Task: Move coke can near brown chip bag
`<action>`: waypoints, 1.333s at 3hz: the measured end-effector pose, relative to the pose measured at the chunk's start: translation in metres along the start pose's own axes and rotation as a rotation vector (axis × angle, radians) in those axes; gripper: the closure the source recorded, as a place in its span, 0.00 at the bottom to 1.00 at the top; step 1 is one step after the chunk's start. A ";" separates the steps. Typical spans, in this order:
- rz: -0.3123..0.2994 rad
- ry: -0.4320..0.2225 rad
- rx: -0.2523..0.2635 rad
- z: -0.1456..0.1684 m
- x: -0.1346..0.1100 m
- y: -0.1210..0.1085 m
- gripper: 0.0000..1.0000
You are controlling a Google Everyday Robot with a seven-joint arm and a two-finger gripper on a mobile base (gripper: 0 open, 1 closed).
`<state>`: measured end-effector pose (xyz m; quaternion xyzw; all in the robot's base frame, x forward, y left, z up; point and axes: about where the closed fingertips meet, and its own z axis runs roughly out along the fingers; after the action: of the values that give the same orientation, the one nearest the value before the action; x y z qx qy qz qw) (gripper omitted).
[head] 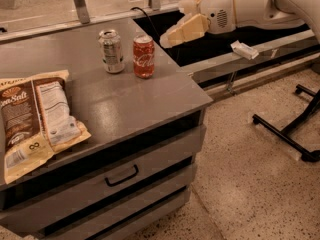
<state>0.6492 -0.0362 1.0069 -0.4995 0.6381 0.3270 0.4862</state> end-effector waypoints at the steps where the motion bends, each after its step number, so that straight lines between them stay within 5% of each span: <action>1: 0.042 0.008 -0.034 0.014 0.021 -0.006 0.00; 4: -0.073 0.108 -0.012 0.070 0.069 -0.045 0.00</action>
Offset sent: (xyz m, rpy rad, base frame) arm 0.0438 0.0079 -0.0788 -0.0835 0.0398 0.0440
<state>0.7111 -0.0079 0.9222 -0.5423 0.6428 0.2855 0.4595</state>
